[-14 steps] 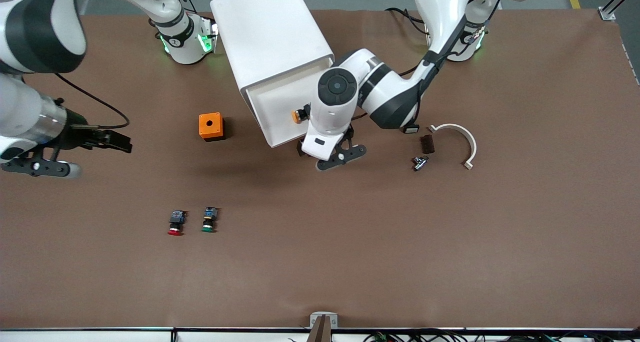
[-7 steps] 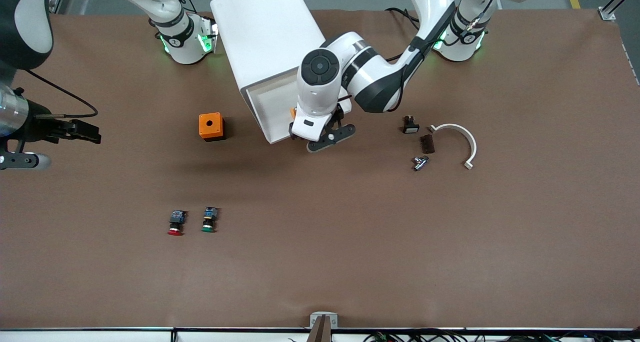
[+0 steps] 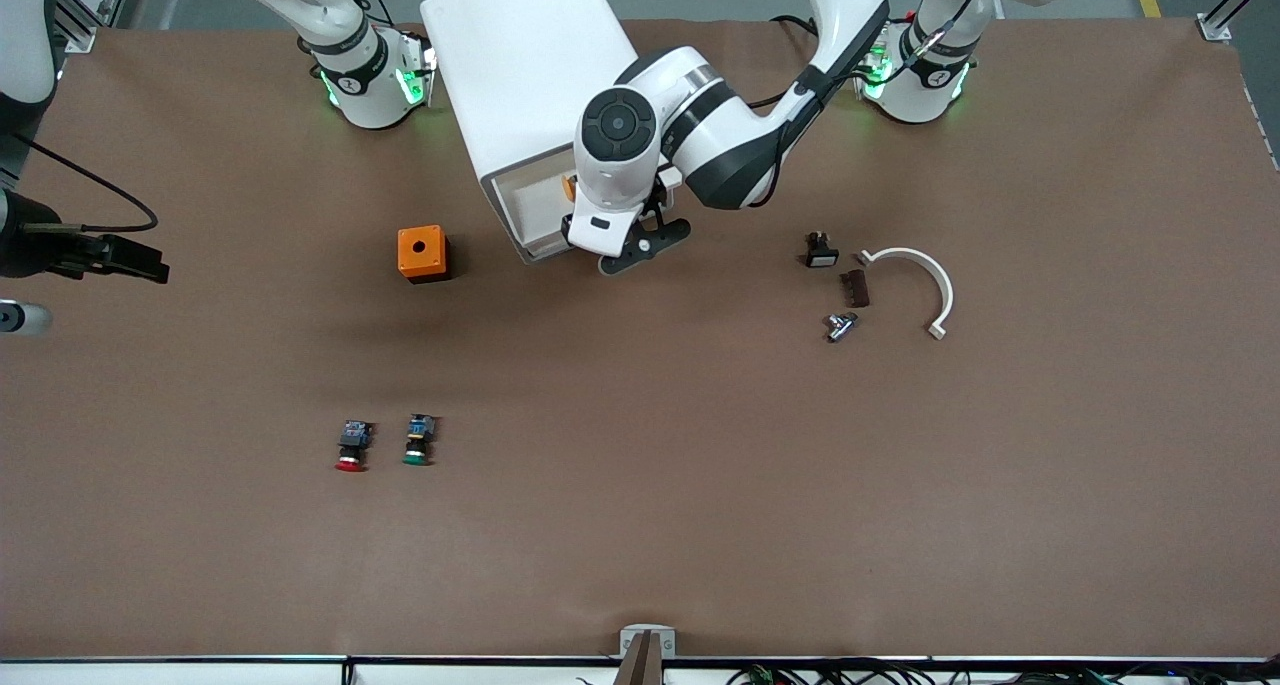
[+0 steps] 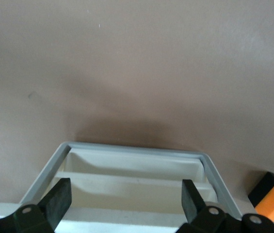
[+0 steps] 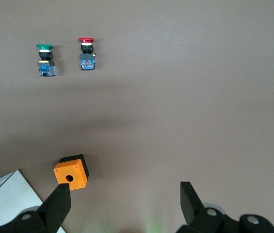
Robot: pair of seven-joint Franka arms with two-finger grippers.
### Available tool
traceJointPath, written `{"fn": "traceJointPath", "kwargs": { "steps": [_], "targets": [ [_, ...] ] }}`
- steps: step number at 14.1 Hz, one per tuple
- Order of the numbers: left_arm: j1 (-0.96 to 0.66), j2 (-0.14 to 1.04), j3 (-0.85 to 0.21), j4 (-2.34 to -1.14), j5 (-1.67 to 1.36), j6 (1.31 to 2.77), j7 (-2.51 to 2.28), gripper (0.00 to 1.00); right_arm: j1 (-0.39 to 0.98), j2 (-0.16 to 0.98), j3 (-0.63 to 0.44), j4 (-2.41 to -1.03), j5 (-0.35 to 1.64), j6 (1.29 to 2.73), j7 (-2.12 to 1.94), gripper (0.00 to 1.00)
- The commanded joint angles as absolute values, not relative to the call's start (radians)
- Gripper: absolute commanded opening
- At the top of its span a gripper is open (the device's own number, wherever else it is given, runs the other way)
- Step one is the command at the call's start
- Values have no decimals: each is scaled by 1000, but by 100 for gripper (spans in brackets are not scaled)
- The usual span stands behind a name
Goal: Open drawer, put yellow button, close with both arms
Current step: 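Push the drawer closed into the cabinet with the left gripper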
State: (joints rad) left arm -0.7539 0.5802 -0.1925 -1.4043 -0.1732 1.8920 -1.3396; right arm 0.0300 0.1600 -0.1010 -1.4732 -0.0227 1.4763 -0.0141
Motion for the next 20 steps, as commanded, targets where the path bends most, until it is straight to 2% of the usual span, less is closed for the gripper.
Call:
{"fn": "traceJointPath", "kwargs": {
  "steps": [1, 10, 16, 20],
  "targets": [
    [-762, 552, -195, -1431, -239, 1879, -1379, 100, 12, 153, -80, -1466, -37, 1463, -18, 100],
    [-785, 581, -195, -1430, -411, 1890, -1413, 100, 14, 152, -78, -1431, -41, 1445, -8, 100],
    [-784, 584, -196, -1460, -500, 1965, -1410, 100, -5, 140, -81, -1422, -23, 1405, 12, 100],
    [-784, 591, -196, -1468, -506, 1983, -1411, 100, -44, 78, -94, -1457, 61, 1394, 5, 100]
  ]
}}
